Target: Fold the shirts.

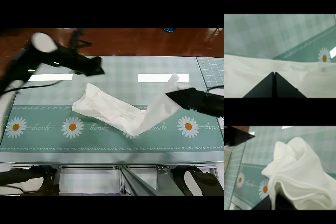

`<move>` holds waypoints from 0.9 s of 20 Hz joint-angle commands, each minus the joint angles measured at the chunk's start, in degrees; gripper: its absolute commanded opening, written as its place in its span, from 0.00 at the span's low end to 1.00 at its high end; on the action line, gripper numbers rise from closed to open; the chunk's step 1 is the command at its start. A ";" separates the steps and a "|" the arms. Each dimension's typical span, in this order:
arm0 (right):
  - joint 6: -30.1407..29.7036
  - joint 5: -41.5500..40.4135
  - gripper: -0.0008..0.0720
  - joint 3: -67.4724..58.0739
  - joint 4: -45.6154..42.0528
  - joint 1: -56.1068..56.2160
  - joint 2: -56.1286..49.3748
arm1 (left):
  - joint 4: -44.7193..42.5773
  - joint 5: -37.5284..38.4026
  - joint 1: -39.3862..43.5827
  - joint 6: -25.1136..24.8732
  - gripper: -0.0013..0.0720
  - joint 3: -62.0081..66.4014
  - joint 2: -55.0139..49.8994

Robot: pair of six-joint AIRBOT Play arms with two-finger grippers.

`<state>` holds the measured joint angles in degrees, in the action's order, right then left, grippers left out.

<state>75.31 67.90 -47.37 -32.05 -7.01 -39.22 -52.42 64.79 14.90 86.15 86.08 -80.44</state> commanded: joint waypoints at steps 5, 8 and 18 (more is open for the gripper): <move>-2.14 -18.27 0.04 -18.36 1.55 27.69 -30.47 | -7.65 0.63 -12.13 -0.81 0.04 -20.61 33.38; -2.08 -21.33 0.04 -28.89 1.55 35.82 -44.52 | -7.61 0.63 -12.07 0.70 0.04 -28.11 40.39; 0.87 -23.15 0.10 -47.08 2.27 43.10 -67.80 | -7.61 0.59 -12.07 1.62 0.04 -39.26 42.77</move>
<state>75.31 45.12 -90.15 -30.35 34.81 -102.26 -59.99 65.45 2.90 87.50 49.39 -38.06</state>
